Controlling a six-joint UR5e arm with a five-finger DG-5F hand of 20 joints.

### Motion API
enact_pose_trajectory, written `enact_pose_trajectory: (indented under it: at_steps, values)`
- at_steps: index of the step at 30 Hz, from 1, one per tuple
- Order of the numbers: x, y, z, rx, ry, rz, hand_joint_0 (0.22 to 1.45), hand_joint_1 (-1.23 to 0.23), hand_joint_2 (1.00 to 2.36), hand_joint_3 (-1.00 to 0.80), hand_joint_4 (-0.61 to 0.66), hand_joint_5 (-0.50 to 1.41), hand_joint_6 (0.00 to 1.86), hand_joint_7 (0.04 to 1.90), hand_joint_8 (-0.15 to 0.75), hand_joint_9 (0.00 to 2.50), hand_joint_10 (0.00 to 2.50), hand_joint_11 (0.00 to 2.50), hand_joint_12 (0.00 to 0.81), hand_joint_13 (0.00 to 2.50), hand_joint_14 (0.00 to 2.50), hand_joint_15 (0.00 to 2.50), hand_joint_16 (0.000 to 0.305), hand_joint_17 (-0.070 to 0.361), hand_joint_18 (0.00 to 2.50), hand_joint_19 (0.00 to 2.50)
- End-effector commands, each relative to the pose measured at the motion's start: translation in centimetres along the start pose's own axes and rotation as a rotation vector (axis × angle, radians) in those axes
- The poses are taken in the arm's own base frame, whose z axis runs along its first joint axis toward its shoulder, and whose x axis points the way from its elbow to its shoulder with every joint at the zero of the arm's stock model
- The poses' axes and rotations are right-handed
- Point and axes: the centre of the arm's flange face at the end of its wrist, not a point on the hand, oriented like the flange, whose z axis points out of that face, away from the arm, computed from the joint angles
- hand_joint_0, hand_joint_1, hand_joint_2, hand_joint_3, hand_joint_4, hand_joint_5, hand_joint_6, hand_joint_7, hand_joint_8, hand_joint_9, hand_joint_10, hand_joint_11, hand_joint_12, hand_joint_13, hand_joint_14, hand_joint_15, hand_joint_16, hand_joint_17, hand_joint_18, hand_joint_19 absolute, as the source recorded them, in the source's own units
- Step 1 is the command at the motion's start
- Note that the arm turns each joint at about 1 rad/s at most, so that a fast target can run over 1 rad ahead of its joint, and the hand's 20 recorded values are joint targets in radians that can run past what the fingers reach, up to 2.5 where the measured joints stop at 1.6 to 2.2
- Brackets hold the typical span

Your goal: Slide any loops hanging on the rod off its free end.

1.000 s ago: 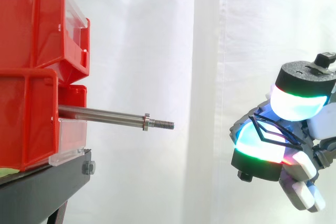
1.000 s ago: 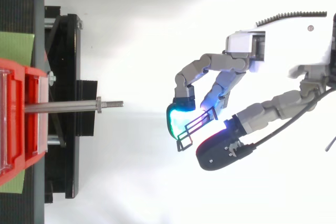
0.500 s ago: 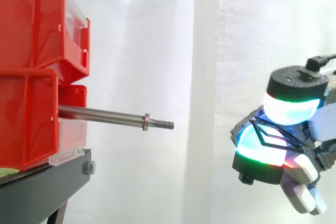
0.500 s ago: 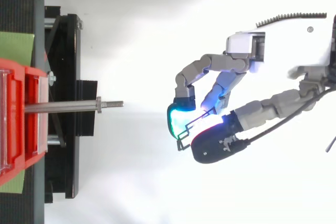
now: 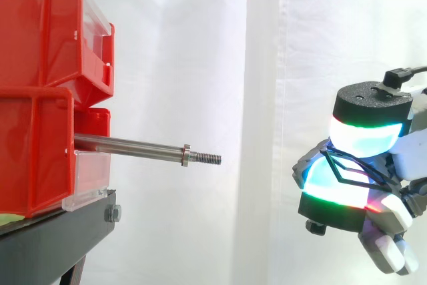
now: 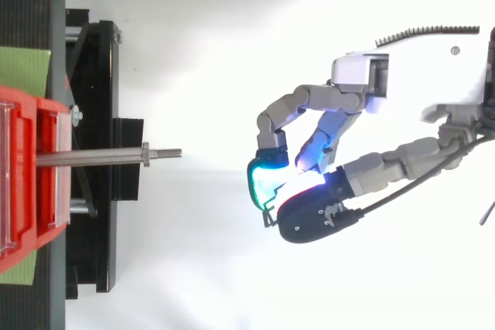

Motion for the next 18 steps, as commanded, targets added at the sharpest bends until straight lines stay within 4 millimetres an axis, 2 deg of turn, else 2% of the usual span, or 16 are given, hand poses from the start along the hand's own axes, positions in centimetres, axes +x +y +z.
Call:
enact_pose_trajectory:
  at_steps: [1, 3, 10, 18]
  values:
    - [0.2, 0.04, 0.03, 0.001, -0.004, -0.001, 0.56, -0.64, 1.03, -0.15, 0.22, -0.15, 0.86, 1.31, 0.323, 0.96, 0.02, 0.5, 0.398, 0.95, 0.02, 0.52, 0.069, 0.155, 0.82, 0.73]
    - [0.18, -0.03, 0.01, 0.003, -0.006, -0.001, 0.57, -0.71, 1.03, -0.11, 0.22, -0.16, 0.86, 1.29, 0.322, 0.92, 0.02, 0.5, 0.402, 0.94, 0.02, 0.53, 0.069, 0.156, 0.82, 0.73]
    - [0.24, -0.03, 0.01, 0.005, -0.009, -0.002, 0.59, -0.78, 1.03, -0.14, 0.22, -0.18, 0.87, 1.26, 0.312, 0.88, 0.02, 0.52, 0.394, 0.92, 0.02, 0.53, 0.069, 0.156, 0.81, 0.72]
    - [0.24, -0.05, 0.0, 0.007, -0.009, -0.002, 0.59, -0.71, 1.02, -0.26, 0.25, -0.17, 0.87, 1.26, 0.316, 0.92, 0.02, 0.51, 0.392, 0.93, 0.02, 0.52, 0.069, 0.154, 0.82, 0.71]
